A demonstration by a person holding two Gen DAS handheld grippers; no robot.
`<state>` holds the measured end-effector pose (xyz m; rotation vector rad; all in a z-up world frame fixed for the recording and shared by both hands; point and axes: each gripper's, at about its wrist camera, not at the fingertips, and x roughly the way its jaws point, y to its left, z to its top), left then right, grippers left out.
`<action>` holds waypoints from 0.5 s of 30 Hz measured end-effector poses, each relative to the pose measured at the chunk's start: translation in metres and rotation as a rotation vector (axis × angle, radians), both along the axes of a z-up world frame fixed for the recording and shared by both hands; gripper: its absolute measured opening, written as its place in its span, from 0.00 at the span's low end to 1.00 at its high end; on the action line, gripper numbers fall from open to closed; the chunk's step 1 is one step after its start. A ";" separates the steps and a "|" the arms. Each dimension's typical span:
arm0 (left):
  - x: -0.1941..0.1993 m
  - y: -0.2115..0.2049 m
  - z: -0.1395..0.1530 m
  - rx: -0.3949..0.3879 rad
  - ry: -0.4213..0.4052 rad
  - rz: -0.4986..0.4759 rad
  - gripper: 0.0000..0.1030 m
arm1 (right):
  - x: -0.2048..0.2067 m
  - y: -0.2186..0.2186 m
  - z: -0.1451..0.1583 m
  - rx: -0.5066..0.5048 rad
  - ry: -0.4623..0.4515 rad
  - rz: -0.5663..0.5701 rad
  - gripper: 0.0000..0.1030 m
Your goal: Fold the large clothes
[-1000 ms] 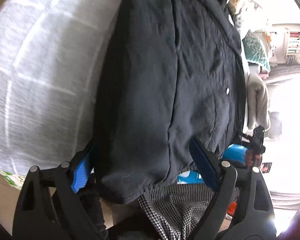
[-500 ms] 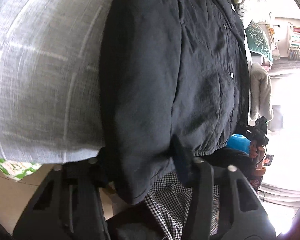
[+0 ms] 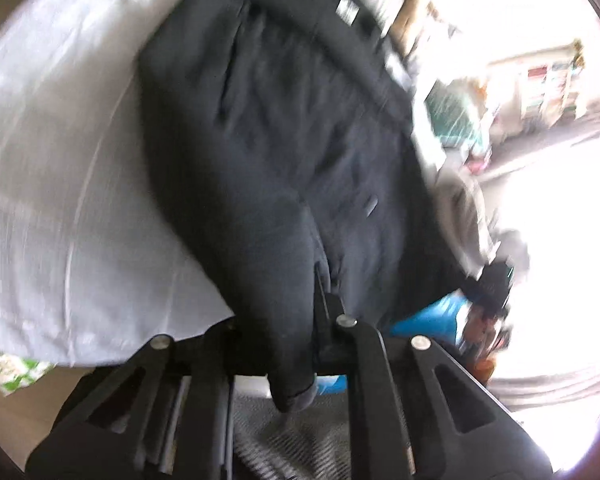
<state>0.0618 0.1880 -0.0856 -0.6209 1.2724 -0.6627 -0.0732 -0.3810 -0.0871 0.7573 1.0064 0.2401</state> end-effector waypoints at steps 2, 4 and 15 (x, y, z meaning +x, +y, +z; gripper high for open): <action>0.010 -0.003 0.022 -0.042 -0.069 0.058 0.14 | 0.009 0.006 0.016 0.009 -0.068 -0.012 0.09; 0.021 -0.006 0.044 -0.054 -0.143 0.100 0.14 | 0.019 0.011 0.030 0.005 -0.126 -0.030 0.08; 0.125 -0.040 0.108 -0.010 -0.283 0.242 0.13 | 0.091 -0.005 0.091 -0.112 -0.334 -0.169 0.08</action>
